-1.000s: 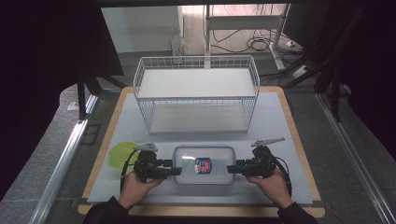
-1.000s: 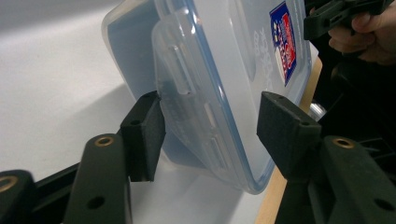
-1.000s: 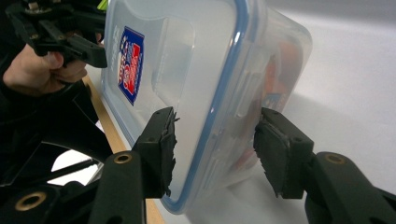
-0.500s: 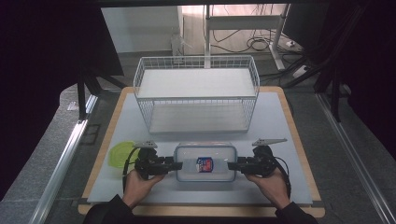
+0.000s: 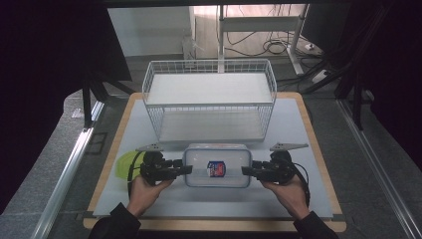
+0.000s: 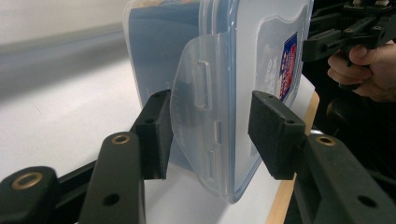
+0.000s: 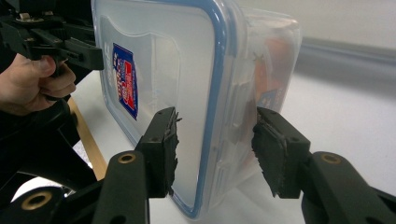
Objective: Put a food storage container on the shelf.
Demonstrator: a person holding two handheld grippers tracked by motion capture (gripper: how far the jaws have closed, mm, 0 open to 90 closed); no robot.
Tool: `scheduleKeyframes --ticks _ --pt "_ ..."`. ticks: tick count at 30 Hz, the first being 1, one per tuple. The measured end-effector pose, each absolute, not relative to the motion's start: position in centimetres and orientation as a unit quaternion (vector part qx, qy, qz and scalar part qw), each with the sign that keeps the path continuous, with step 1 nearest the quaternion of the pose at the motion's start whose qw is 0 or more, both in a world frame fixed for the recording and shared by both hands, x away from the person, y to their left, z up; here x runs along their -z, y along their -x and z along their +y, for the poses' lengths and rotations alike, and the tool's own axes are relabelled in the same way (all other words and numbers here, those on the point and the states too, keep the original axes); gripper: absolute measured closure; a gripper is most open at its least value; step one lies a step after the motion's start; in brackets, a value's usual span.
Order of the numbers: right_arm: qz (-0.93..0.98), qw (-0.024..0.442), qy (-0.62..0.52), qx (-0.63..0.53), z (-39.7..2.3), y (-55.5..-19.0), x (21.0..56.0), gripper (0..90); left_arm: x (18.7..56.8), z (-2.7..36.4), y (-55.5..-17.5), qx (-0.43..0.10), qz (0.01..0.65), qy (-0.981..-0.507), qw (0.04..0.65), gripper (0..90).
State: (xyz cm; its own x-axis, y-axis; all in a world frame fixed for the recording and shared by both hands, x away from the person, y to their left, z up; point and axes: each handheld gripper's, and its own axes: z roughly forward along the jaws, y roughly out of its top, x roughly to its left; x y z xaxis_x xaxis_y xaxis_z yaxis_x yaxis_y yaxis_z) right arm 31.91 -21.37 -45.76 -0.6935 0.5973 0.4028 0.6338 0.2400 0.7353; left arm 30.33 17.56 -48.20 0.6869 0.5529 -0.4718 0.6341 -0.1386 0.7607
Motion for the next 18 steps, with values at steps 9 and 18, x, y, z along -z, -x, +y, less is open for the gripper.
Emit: scheduleKeyframes --ticks 9,18 --pt "-0.782 0.006 0.385 0.49 -21.1 -32.5 43.7 51.0 45.7 17.8 -30.9 0.018 0.389 -0.755 0.528 50.6" --pt "-0.775 0.003 0.384 0.502 -20.7 -33.7 41.4 50.8 43.5 18.2 -31.6 0.01 0.394 -0.748 0.534 50.6"
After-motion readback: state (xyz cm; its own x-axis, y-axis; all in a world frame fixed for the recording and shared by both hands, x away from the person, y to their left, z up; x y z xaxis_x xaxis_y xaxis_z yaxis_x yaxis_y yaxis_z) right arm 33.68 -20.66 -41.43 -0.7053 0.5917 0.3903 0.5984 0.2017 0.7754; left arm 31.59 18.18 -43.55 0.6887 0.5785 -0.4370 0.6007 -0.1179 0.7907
